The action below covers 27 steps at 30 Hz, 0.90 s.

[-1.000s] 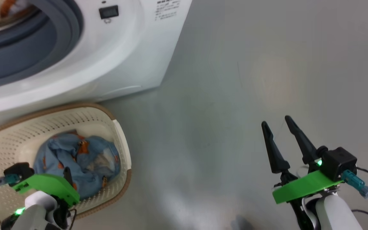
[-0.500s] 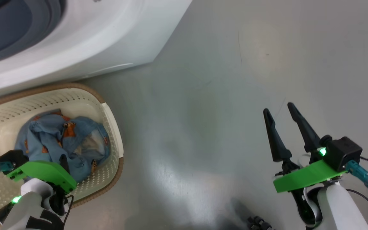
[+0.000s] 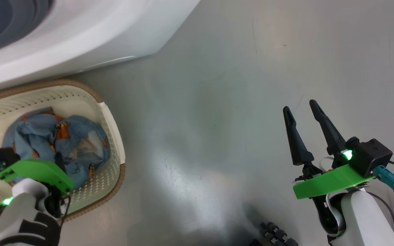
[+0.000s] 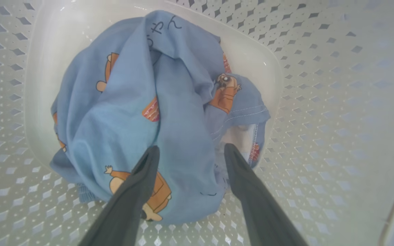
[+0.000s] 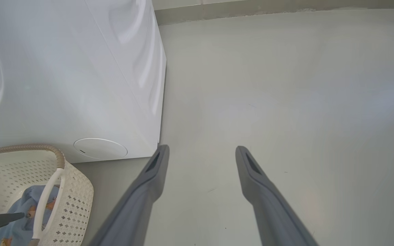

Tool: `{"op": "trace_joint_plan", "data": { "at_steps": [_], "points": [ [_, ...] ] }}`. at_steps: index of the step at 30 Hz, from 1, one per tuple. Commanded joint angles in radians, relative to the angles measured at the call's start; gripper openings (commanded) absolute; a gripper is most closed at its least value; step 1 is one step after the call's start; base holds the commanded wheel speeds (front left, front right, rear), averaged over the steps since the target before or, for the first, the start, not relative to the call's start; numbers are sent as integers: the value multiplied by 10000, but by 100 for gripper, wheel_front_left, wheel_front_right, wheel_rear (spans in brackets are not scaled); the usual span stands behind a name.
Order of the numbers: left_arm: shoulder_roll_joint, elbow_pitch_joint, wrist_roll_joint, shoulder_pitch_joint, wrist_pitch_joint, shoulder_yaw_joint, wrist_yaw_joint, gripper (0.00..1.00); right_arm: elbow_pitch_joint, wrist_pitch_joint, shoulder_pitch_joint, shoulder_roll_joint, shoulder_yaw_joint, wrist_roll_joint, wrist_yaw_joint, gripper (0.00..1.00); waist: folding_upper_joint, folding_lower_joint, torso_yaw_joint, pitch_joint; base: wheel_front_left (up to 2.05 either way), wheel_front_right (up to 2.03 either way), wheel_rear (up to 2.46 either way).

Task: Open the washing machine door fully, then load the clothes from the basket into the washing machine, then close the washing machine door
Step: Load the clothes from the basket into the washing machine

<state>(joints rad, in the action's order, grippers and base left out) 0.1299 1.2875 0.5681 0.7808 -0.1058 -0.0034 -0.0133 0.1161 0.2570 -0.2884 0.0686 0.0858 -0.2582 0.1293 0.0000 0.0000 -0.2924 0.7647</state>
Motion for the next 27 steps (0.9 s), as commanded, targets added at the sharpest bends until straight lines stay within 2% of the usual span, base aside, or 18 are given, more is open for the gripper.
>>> {"op": "trace_joint_plan", "data": {
  "at_steps": [1, 14, 27],
  "points": [
    [366, -13, 21, -101, -106, 135, 42, 100, -238, 48, 196, 85, 172, -89, 14, 100, 0, 0, -66, 128, 0, 0, 0],
    [548, 16, 14, 182, -92, -27, 146, 100, -338, 48, 190, 43, 32, -198, 14, 100, 0, 0, -138, 479, 0, 0, 0],
    [562, 28, -179, 470, 2, -399, 429, 100, -482, 48, 125, 43, -42, -258, 14, 100, 0, 0, -128, 854, 0, 0, 0]
  ]
}}
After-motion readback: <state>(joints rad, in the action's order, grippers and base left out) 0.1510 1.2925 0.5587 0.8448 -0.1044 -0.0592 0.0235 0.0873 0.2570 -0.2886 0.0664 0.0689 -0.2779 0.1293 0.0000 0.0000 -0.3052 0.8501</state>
